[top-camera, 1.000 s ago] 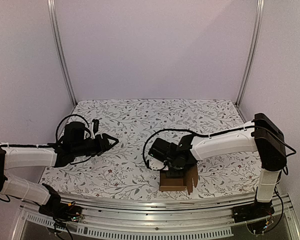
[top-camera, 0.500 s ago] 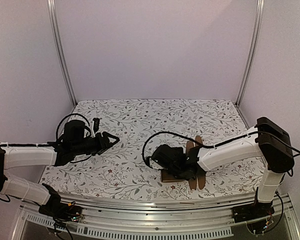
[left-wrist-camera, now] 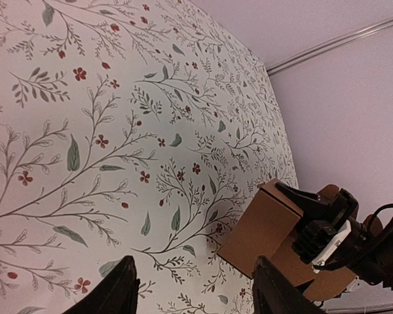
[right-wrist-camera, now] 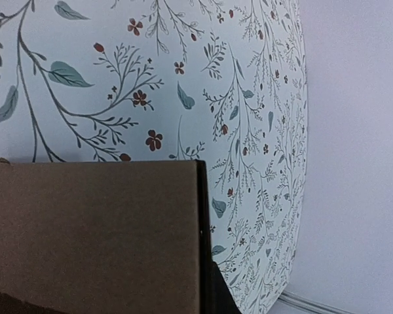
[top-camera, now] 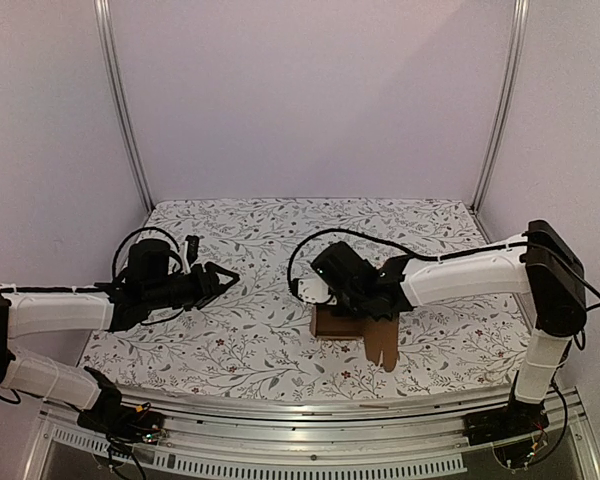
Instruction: Fold the paper box
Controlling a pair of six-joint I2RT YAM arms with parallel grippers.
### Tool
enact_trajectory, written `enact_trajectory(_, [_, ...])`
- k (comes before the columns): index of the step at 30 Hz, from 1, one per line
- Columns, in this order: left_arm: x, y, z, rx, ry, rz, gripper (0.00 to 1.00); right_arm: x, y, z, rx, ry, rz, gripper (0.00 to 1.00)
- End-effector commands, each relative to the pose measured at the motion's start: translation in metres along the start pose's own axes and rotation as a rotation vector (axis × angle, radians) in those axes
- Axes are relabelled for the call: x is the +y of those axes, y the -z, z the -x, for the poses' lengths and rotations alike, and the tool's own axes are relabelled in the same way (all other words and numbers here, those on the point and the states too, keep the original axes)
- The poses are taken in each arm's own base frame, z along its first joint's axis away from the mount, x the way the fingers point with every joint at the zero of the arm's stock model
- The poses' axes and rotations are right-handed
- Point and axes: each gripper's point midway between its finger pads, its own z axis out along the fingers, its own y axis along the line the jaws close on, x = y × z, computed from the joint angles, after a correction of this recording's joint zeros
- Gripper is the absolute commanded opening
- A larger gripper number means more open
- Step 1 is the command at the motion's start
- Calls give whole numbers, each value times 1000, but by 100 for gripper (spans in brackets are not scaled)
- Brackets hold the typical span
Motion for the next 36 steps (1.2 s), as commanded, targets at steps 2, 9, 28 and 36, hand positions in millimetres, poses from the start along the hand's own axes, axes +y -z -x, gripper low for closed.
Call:
enact_trajectory(2, [13, -4, -3, 6, -7, 46, 59, 30, 42, 12, -49, -134, 391, 3])
enact_trajectory(9, [15, -36, -34, 105, -35, 50, 59, 72, 59, 17, 27, -155, 726, 3])
enact_trajectory(28, [0, -113, -147, 311, 90, -101, 55, 75, 20, 25, -3, -306, 639, 6])
enact_trajectory(36, [-3, -122, -157, 348, 72, -82, 52, 85, 1, 25, 1, -283, 621, 16])
